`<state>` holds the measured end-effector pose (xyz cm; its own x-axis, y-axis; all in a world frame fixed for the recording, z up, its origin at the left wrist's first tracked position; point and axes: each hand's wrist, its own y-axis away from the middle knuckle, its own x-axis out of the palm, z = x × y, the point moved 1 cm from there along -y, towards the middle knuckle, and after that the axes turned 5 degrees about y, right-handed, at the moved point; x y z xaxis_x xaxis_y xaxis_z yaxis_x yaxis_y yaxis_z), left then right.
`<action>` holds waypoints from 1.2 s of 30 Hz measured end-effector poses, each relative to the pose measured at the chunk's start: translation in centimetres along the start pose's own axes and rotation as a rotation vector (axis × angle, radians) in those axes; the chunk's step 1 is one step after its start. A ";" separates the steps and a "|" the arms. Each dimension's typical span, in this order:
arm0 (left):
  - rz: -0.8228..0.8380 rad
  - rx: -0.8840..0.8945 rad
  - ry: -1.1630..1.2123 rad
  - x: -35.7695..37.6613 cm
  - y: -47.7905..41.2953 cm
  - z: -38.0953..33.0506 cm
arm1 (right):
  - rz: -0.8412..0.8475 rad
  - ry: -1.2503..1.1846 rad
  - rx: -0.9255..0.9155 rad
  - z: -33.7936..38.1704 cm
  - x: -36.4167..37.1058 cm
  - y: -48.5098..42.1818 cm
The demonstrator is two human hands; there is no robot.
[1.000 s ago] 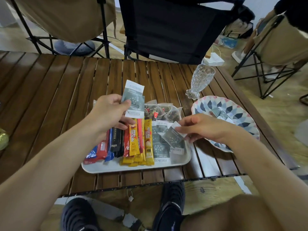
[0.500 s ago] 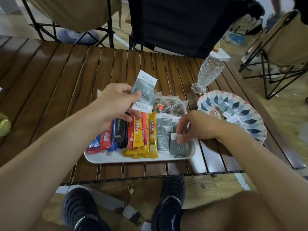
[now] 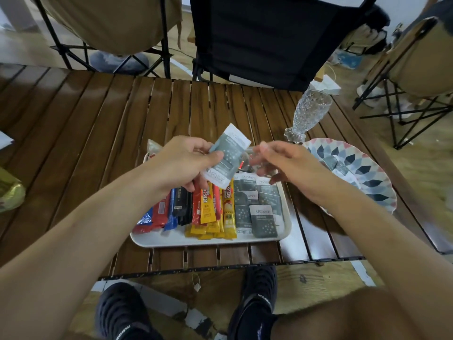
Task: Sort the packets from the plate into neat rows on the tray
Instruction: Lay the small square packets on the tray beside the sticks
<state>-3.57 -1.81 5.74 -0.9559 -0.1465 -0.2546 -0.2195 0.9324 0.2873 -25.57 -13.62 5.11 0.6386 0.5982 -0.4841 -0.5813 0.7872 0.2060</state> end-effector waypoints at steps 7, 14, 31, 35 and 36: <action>0.078 0.006 -0.051 0.7 -0.1 0.4 | -0.008 -0.102 -0.063 1.1 0.7 -0.1; 0.007 0.025 -0.101 0.0 -0.6 0.8 | 0.224 0.422 -0.006 -2.3 -3.3 0.6; -0.034 0.029 -0.121 -0.4 -0.8 1.3 | 0.305 0.910 0.112 -3.2 -1.0 -0.1; -0.045 0.009 -0.104 -0.5 -0.8 1.4 | 0.285 0.880 0.073 -2.8 -1.1 0.0; -0.051 0.000 -0.096 -0.6 -0.8 1.4 | 0.250 0.823 0.023 -2.4 -1.0 0.0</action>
<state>-2.59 -1.98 4.34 -0.9203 -0.1617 -0.3563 -0.2675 0.9245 0.2714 -27.45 -14.59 3.58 -0.0808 0.4621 -0.8832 -0.6403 0.6550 0.4012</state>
